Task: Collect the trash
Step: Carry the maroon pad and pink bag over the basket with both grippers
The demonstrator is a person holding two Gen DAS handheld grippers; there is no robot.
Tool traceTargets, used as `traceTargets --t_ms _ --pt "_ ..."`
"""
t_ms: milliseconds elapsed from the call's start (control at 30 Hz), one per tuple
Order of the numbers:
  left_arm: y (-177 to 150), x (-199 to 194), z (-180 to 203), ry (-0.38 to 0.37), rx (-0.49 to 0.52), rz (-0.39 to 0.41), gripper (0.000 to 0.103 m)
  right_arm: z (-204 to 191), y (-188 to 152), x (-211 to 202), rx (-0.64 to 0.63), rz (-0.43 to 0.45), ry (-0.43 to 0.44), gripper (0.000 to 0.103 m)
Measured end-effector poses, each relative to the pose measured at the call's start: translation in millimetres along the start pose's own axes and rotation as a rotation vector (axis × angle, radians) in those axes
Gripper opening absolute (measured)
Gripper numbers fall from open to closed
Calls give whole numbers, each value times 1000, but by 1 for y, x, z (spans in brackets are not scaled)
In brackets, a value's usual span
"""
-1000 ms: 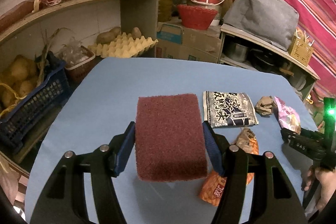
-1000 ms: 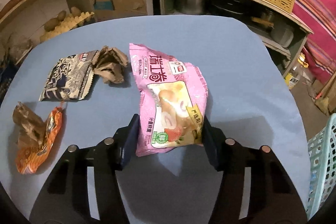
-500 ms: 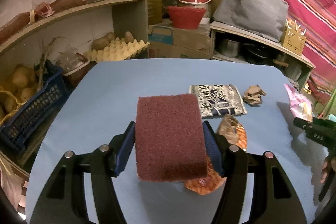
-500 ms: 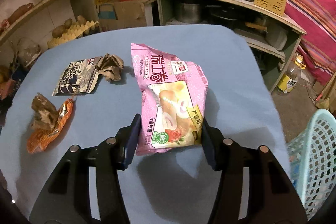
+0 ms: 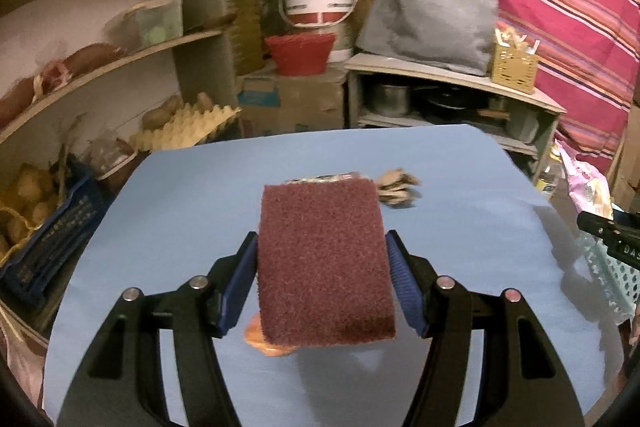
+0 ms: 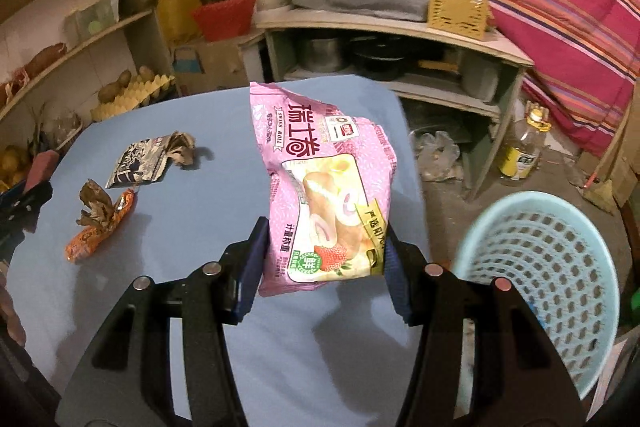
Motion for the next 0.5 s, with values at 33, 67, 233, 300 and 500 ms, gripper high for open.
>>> traceTargets --t_ms 33,67,233,300,500 --pt "2 -3 7 -1 8 7 63 7 -1 -6 0 7 -7 53" --pt "4 -5 14 -3 16 14 63 12 -2 -10 1 11 -12 53" --pt "15 -17 55 -46 39 43 63 49 -12 -33 19 28 -42 53" --pt "18 -19 71 -65 43 50 63 63 -15 -40 32 35 -56 53" --pt "22 -23 123 -128 71 56 63 111 -29 -64 73 52 -110 53"
Point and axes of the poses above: each gripper's, at about its wrist camera, not at the fingertips, and x roughly the way its jaws point, z to its right, y to its top, the point moved 3 cm from there along x, roughly the way its jaws point, and after that the axes turned 7 degrees about x, right-handed, at the moved point
